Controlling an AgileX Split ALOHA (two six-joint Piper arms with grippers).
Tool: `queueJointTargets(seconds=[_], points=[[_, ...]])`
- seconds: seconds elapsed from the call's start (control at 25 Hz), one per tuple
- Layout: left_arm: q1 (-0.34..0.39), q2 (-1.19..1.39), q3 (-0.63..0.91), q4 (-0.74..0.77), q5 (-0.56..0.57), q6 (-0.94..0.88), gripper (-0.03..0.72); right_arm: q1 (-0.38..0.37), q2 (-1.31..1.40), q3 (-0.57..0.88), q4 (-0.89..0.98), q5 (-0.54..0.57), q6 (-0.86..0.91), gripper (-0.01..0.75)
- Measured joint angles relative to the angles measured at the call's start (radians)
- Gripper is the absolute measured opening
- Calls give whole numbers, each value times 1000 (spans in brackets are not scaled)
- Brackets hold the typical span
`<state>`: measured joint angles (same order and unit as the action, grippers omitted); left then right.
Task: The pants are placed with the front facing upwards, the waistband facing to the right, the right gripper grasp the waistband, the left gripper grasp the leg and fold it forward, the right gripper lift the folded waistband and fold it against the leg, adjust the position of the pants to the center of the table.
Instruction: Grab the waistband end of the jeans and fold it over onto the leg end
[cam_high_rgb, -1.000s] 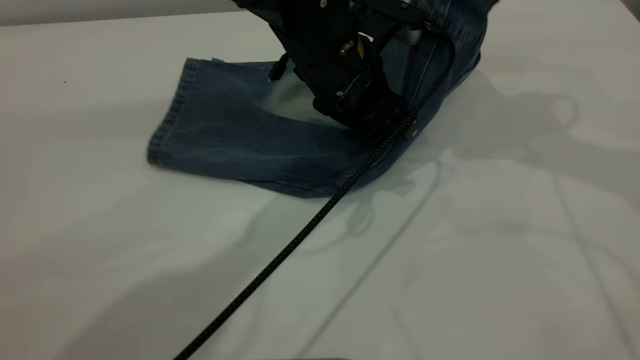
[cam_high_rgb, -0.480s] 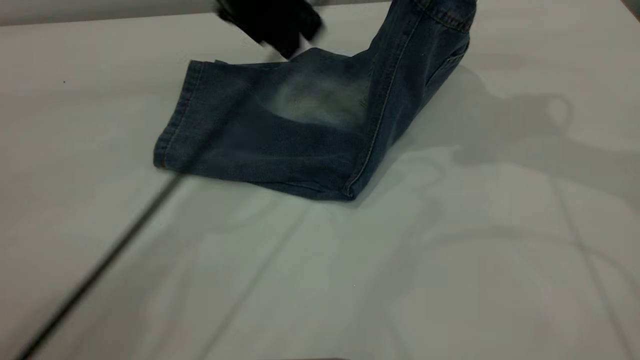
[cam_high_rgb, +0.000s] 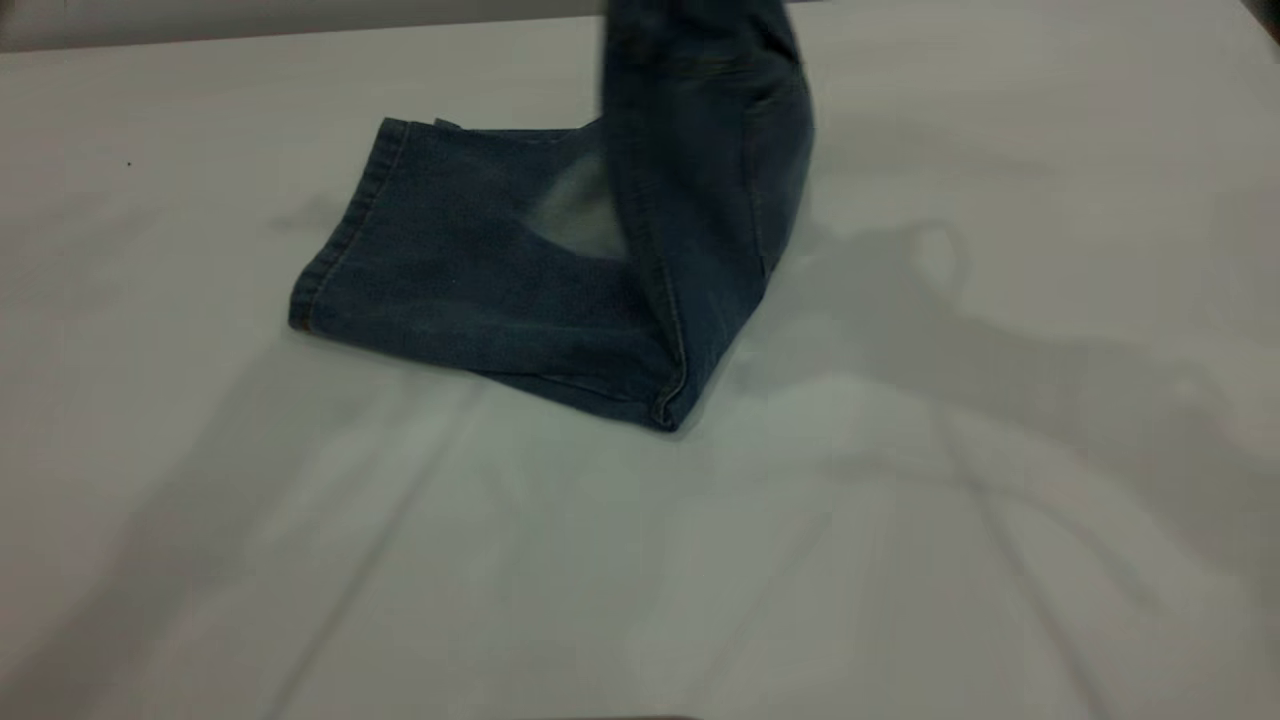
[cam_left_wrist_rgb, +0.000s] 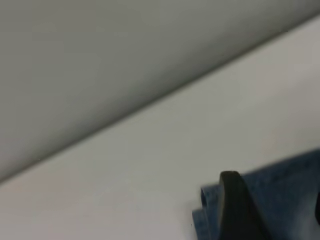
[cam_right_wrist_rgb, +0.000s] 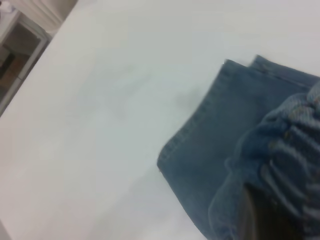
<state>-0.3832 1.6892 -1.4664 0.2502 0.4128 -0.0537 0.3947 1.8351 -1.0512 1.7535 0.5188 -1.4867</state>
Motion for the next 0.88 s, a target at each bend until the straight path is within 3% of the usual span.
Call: queueJointTargets(seconds=[0.24,0.6,0.76,0.88], points=[[0,-141,0,-8,30,1,338,111,161,-116,42,-44,-74,73],[0,-195,0,-64,131,0,338,180,371,-330,42,-76,-75,121],[0,-195,0,-80,153,0,338,221,409,-385,45,-141,-75,284],[0,-195,0,-84,156,0,338,247,409,-411,45,-175,-75,470]])
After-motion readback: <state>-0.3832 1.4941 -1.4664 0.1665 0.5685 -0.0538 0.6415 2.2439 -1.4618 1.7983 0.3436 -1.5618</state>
